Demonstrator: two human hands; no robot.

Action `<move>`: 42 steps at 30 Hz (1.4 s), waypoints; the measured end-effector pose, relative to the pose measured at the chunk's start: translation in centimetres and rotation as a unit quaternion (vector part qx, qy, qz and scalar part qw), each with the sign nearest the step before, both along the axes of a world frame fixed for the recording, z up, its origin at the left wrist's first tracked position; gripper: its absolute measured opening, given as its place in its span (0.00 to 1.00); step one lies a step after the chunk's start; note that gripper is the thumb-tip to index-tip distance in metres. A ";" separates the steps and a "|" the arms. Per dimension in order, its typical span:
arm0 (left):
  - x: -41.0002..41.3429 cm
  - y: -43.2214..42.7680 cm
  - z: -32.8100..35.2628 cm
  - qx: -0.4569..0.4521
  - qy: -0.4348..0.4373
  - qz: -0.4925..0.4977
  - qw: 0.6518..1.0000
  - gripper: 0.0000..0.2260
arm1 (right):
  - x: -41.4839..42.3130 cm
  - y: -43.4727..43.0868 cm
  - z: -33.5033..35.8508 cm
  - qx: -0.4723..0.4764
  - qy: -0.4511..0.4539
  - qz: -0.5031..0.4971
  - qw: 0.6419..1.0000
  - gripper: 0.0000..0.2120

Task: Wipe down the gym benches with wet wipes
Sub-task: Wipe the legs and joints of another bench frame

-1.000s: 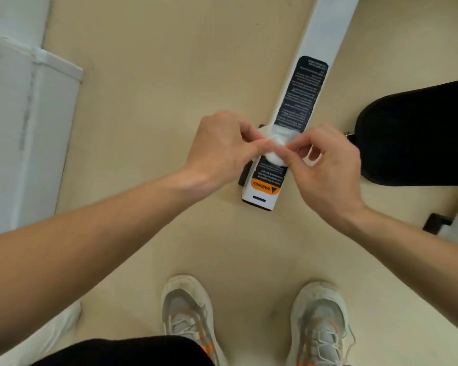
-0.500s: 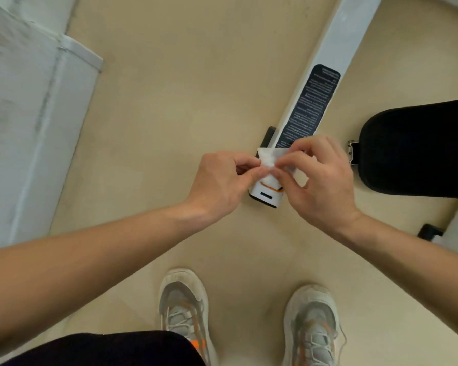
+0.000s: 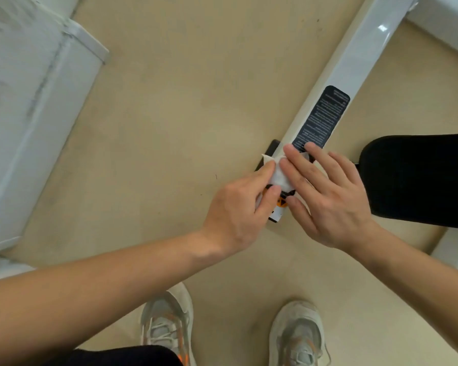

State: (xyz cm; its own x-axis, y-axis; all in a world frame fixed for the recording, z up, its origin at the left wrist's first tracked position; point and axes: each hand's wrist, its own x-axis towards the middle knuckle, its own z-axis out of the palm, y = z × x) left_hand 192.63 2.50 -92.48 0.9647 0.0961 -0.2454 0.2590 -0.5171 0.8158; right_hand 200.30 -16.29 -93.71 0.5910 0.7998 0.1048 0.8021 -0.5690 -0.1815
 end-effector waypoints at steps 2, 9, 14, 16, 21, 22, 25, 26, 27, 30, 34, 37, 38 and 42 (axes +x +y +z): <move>1.0 -0.2 0.5 -0.026 0.023 -0.023 0.999 0.23 | 0.6 0.1 -0.2 -0.030 0.004 -0.015 0.999 0.28; 4.7 0.0 0.1 -0.038 0.019 -0.029 0.999 0.22 | 1.3 0.5 -0.3 -0.055 0.046 -0.093 0.993 0.31; 1.2 0.0 -0.4 -0.072 -0.024 0.054 0.996 0.16 | -4.2 -0.1 -0.8 0.048 0.132 -0.107 0.984 0.29; 1.4 0.1 -0.7 -0.067 -0.023 0.073 0.995 0.12 | -5.0 0.3 -1.1 0.095 0.144 -0.152 0.973 0.27; 3.0 0.8 -0.9 0.024 -0.117 -0.011 0.993 0.04 | -3.1 2.3 -0.3 0.257 0.228 -0.321 0.882 0.11; 3.1 0.9 -0.9 0.034 -0.129 -0.022 0.991 0.04 | -2.8 2.3 -0.1 0.268 0.248 -0.323 0.873 0.08; 2.6 1.2 -1.2 0.032 -0.155 -0.055 0.986 0.04 | -3.8 2.1 0.3 0.289 0.300 -0.333 0.846 0.05; 2.1 1.3 -1.3 0.028 -0.158 -0.067 0.985 0.04 | -4.5 2.2 0.5 0.294 0.314 -0.338 0.837 0.05; 1.6 1.5 -1.3 0.028 -0.159 -0.078 0.984 0.04 | -5.3 2.3 0.6 0.297 0.325 -0.345 0.829 0.05; -0.1 2.4 -1.4 0.038 -0.159 -0.099 0.982 0.05 | -6.6 2.4 0.7 0.298 0.341 -0.348 0.821 0.05; 0.7 2.3 -1.4 0.039 -0.162 -0.108 0.980 0.05 | -5.8 1.7 0.4 0.289 0.323 -0.318 0.843 0.05; 4.3 1.2 -1.4 0.047 -0.172 -0.102 0.979 0.06 | -2.7 1.5 0.1 0.293 0.292 -0.347 0.842 0.04; 5.9 0.9 -1.4 0.053 -0.176 -0.099 0.978 0.06 | -1.5 1.5 0.1 0.296 0.282 -0.367 0.836 0.04; 9.8 0.7 -1.5 0.074 -0.197 -0.136 0.968 0.08 | 0.6 1.6 0.0 0.301 0.263 -0.423 0.814 0.06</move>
